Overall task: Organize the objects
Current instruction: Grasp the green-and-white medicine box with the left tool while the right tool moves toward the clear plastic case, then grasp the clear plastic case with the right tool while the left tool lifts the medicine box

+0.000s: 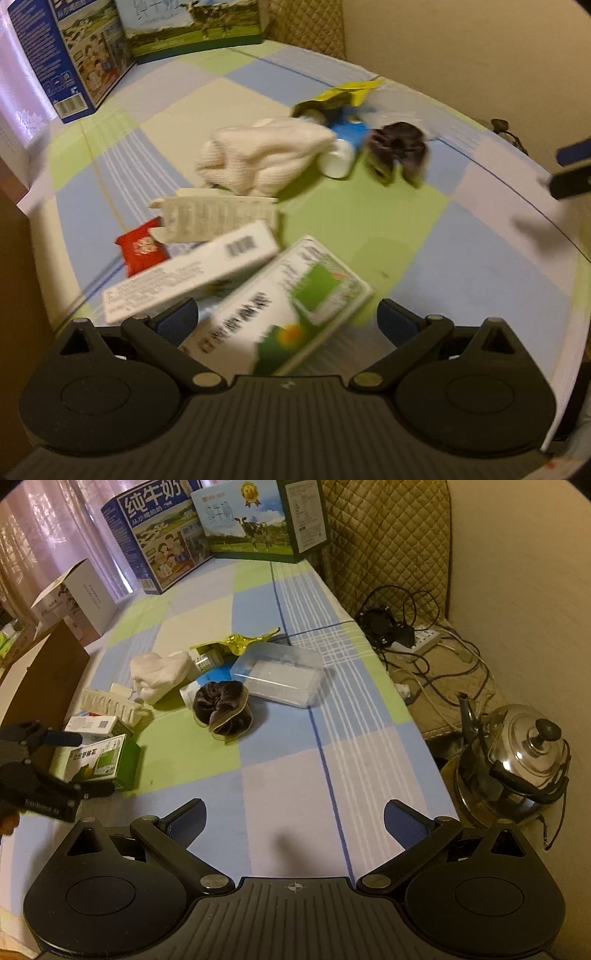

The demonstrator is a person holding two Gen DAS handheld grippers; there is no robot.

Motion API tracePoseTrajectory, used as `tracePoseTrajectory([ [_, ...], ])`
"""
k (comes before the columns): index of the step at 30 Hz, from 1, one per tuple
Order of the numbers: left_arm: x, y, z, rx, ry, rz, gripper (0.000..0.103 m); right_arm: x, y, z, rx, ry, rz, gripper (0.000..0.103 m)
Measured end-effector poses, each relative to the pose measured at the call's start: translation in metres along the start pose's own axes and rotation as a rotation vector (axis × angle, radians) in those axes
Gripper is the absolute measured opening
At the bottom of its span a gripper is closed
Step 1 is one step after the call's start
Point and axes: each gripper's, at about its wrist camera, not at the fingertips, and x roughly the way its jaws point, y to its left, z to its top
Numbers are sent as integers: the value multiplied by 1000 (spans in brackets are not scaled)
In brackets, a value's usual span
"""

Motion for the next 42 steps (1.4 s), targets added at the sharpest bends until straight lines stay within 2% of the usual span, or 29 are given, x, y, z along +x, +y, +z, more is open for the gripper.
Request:
tracePoseTrajectory([
  [4, 11, 4, -1, 13, 59, -18, 101, -2, -2, -2, 7, 0, -2, 100],
  [8, 13, -7, -13, -6, 95, -51, 94, -3, -7, -3, 24, -2, -11, 101],
  [12, 3, -18, -24, -116, 82, -82, 92, -1, -8, -5, 30, 3, -12, 101],
  [17, -6, -24, -22, -227, 52, -99, 83, 0, -3, -6, 19, 7, -1, 100],
  [19, -6, -21, -17, -257, 44, -78, 81, 0, -2, -7, 13, 5, 2, 100],
  [25, 4, -9, -4, -349, 91, 4, 79, 0, -6, -9, 22, -8, 12, 100],
  [30, 6, -14, -5, -371, 107, 47, 64, -1, -9, -6, 12, -48, 38, 100],
  [32, 6, -18, -6, -370, 101, 63, 52, 1, -9, -3, 5, -58, 48, 100],
  [34, 3, -19, -8, -389, 94, 71, 51, 3, -10, 1, -6, -67, 63, 99],
  [36, 1, -19, -11, -416, 90, 81, 51, 6, -11, 6, -36, -72, 84, 91],
  [42, -8, -14, -29, -502, 86, 138, 51, 20, -16, 23, -157, -106, 101, 88],
])
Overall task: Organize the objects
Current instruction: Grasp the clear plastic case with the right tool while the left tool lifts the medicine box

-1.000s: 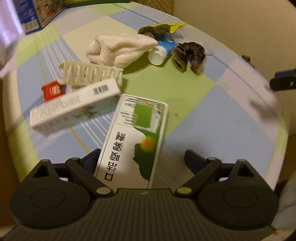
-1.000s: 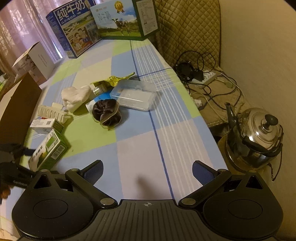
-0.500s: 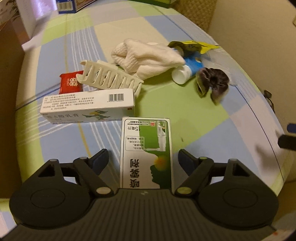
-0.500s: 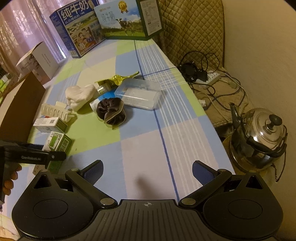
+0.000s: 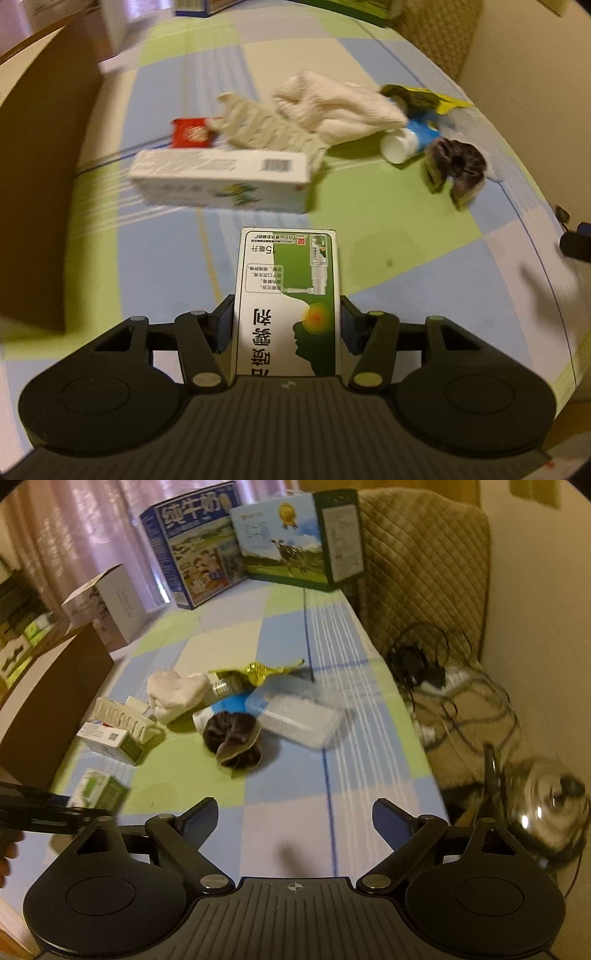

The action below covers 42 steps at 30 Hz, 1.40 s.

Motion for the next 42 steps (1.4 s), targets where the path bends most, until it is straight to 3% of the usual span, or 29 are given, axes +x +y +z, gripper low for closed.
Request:
tracePoseTrajectory([
  [7, -6, 27, -9, -124, -3, 64, 51, 31, -15, 28, -159, -36, 68, 86],
  [20, -8, 40, -17, -224, -7, 111, 52, 103, -16, 68, -538, 75, 144, 85],
  [23, -8, 41, -18, -228, -8, 113, 52, 112, -13, 67, -604, 102, 155, 66],
  [30, -8, 41, -17, -228, -10, 117, 52, 101, -12, 57, -613, 117, 124, 55],
  [37, -9, 38, -20, -193, -4, 131, 51, 72, -7, 32, -473, 157, 11, 54],
  [42, -12, 37, -24, -190, 1, 131, 51, 44, 15, -2, -443, 195, 73, 54],
])
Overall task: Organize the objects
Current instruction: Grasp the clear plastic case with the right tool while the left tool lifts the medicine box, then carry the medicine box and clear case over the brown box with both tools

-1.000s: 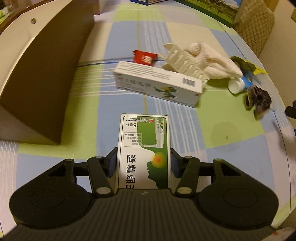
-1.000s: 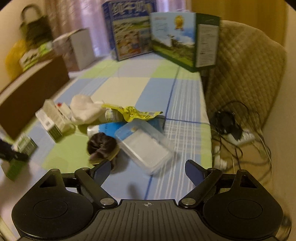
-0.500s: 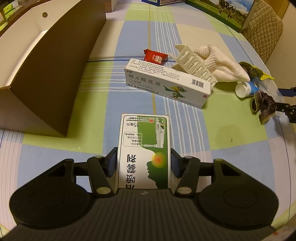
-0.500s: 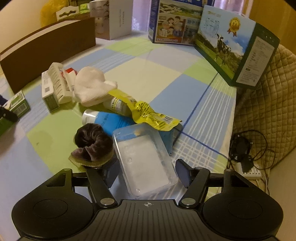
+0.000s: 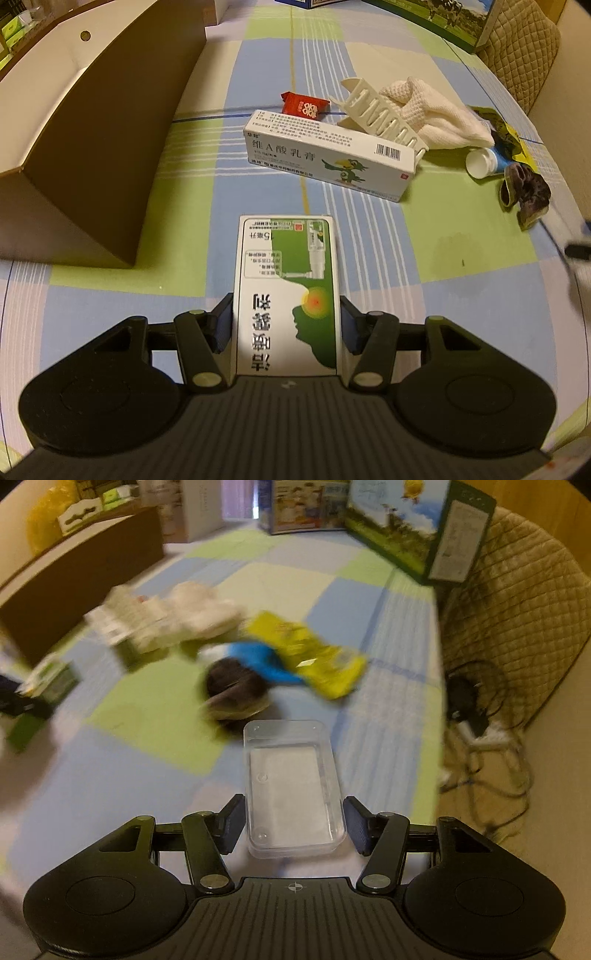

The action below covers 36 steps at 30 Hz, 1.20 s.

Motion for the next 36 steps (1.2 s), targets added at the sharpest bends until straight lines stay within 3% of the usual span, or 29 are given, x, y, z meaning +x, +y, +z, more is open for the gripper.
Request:
tracePoseTrajectory([
  [6, -6, -3, -10, -7, 19, -2, 51, 3, 53, -2, -91, -3, 119, 54],
  [12, -7, -6, -11, -20, 23, 8, 51, 22, 78, 13, -123, 20, 142, 54],
  [16, -1, -11, -7, -17, 30, 17, 67, 31, 78, 21, -111, 33, 138, 54],
  [21, 1, -14, -6, -15, 19, 26, 72, 36, 81, 30, -105, 29, 128, 54],
  [24, -1, -17, -6, -3, 11, 27, 66, 36, 81, 31, -89, 27, 126, 54],
  [26, -2, -18, -7, -4, 4, 26, 52, 36, 80, 30, -68, 22, 133, 54],
  [36, -15, -10, -15, 13, -13, 2, 51, 27, 96, 34, 16, -1, 154, 53],
])
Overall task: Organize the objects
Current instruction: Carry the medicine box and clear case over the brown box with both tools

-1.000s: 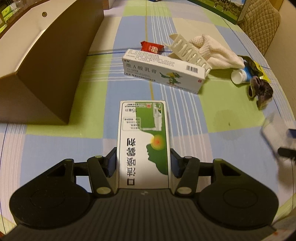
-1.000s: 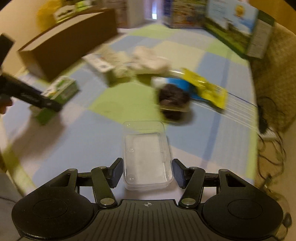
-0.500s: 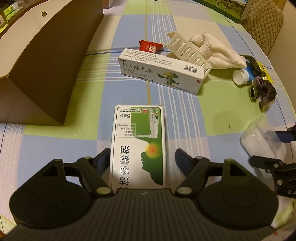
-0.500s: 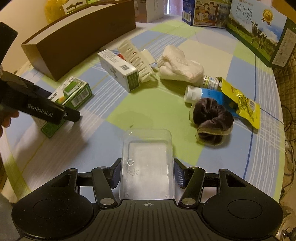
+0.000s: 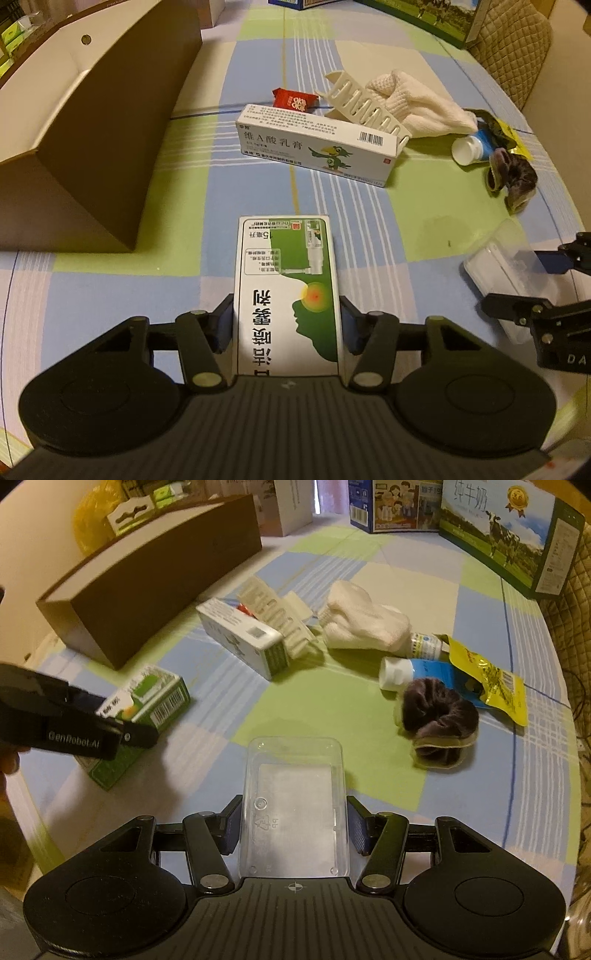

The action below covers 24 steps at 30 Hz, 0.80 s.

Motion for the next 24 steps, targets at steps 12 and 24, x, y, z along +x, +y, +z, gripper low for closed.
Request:
tracePoseTrajectory([
  [12, -47, 40, 5, 82, -66, -122, 51, -25, 50, 26, 175, -98, 19, 53],
  [24, -112, 110, 30, 78, -210, -163, 51, -23, 121, 90, 184, -215, 126, 53],
])
